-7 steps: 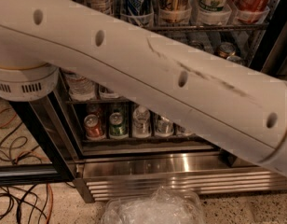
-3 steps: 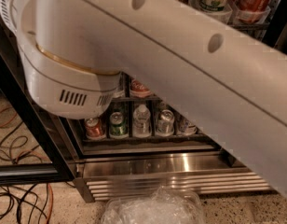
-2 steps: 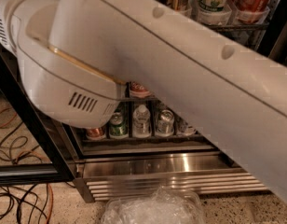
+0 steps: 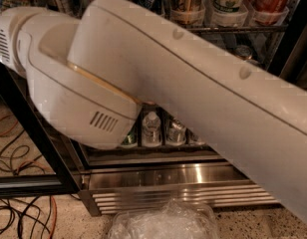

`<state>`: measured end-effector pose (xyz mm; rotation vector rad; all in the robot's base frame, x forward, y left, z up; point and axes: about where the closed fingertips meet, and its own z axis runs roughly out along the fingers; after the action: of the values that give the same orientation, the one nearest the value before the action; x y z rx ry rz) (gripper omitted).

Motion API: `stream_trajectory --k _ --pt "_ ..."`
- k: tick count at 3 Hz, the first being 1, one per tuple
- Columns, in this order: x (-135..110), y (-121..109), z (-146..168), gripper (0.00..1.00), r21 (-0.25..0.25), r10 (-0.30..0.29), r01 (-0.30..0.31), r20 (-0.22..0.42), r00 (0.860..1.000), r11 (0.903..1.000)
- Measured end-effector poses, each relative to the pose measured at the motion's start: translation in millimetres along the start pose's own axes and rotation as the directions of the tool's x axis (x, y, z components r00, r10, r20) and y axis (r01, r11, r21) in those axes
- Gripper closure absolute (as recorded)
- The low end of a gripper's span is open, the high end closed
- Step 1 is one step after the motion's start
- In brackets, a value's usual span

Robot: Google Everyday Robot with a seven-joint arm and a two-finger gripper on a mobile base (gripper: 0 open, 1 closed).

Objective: Pick redbull can from top shelf of fridge

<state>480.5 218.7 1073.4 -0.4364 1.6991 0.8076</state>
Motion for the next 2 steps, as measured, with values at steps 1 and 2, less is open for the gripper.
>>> stream_trajectory --k 1,2 --pt "33 15 -11 1.0 -0.102 0.09 -0.093 -0.031 0.995 0.9904" --pt "57 12 -34 1.0 -0.135 0.162 -0.167 -0.048 0.986 0.9767"
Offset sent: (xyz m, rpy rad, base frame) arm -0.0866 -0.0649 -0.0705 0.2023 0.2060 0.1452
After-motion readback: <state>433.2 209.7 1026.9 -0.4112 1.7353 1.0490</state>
